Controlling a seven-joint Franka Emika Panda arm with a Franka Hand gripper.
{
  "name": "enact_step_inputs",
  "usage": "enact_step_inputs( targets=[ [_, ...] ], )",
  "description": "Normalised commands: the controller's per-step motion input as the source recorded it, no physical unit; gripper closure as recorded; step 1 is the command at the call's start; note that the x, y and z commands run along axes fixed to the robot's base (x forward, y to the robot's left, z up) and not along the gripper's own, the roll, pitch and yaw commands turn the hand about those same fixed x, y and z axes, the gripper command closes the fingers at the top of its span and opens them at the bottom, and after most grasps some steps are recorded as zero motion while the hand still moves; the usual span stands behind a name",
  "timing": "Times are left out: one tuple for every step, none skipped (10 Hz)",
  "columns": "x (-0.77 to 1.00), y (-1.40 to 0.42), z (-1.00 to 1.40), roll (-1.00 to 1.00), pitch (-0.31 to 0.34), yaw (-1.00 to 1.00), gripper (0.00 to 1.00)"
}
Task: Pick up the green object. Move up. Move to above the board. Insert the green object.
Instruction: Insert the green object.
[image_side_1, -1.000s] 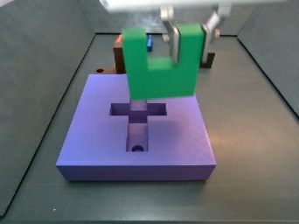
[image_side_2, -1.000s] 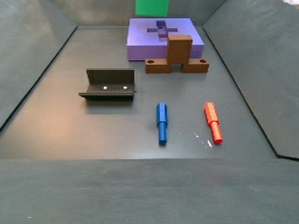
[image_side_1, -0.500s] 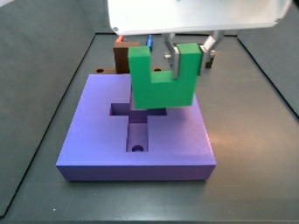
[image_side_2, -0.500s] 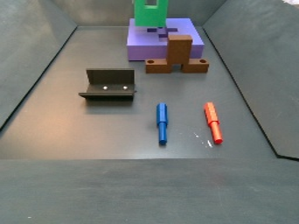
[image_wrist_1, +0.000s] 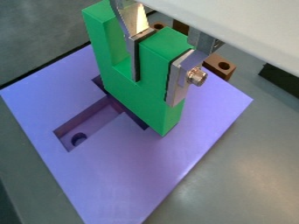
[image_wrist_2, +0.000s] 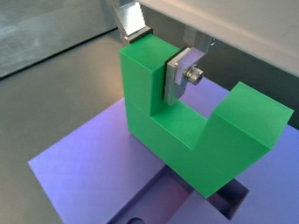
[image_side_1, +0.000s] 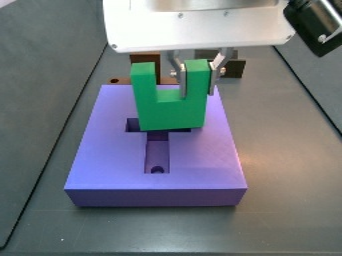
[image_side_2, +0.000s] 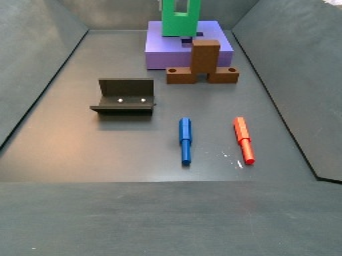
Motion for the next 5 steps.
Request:
enact_step_inputs(
  targets=[
    [-0.23, -0.06, 0.0, -0.14, -0.064, 0.0, 1.0],
    [-0.23, 0.0, 0.0, -0.08, -0.041, 0.0, 1.0],
    [-0.33, 0.0, 0.0, -0.07, -0.019, -0.01, 1.0],
    [-0.36, 0.01, 0.0, -0.08, -0.014, -0.01, 1.0],
    [-0.37, 0.0, -0.01, -0.09, -0.026, 0.0, 1.0]
  ],
)
